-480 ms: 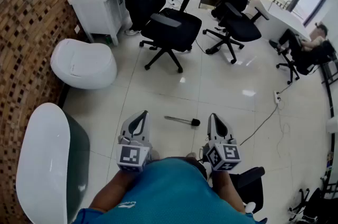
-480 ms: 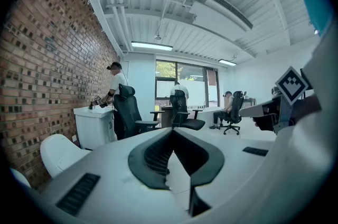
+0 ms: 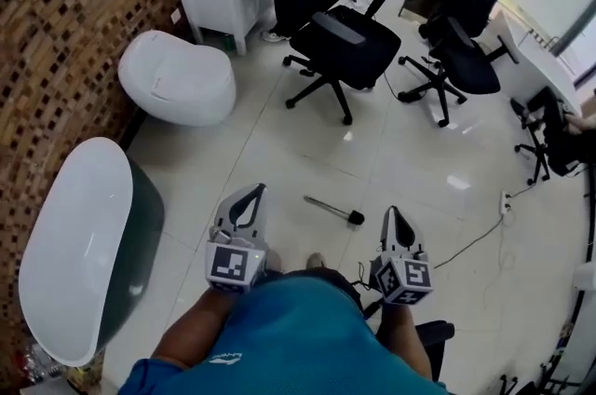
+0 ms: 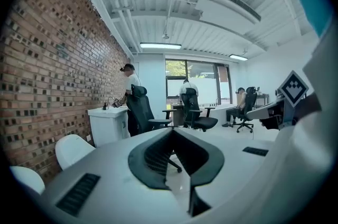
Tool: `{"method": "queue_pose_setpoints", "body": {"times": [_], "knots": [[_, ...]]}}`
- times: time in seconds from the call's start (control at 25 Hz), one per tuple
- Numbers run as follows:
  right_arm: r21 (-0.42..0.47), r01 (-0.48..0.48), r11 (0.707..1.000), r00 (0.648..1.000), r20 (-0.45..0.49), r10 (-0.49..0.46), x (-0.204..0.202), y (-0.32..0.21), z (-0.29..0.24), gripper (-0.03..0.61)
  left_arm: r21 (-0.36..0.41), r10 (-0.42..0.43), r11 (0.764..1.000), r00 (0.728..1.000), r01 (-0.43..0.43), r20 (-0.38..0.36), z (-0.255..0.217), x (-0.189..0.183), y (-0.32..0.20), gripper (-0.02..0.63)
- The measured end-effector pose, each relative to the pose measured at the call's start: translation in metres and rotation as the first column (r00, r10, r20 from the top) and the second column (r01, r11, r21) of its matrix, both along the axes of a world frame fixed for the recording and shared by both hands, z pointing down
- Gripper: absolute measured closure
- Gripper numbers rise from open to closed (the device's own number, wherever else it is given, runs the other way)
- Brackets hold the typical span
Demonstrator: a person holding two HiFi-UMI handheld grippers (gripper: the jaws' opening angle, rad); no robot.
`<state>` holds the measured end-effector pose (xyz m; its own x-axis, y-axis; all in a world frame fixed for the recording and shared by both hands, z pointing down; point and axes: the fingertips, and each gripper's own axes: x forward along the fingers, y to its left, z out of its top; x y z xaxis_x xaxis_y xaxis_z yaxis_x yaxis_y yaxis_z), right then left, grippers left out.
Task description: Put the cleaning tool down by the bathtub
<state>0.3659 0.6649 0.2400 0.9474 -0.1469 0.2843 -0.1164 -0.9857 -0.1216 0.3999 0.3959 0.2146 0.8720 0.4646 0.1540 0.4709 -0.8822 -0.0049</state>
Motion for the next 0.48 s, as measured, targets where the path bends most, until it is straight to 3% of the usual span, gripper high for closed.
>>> {"method": "queue_pose_setpoints", "body": {"times": [0.2, 0.32, 0.48], "knots": [[0.035, 0.066, 0.997, 0.997, 0.033, -0.067, 0.028, 0.018, 0.020, 0.561, 0.039, -0.051, 0.998, 0.998, 0.050, 0.025, 0.010, 0.009, 0.015, 0.614], [0.008, 0.111, 0.994, 0.992, 0.054, -0.112, 0.046, 0.025, 0.035, 0.561, 0.036, -0.068, 0.997, 0.997, 0.067, 0.038, 0.020, 0.018, 0.027, 0.614], [-0.012, 0.090, 0.996, 0.992, 0.088, -0.088, 0.056, 0.034, 0.055, 0.561, 0.009, -0.047, 0.999, 0.997, 0.047, 0.063, 0.040, 0.020, 0.034, 0.614]]}}
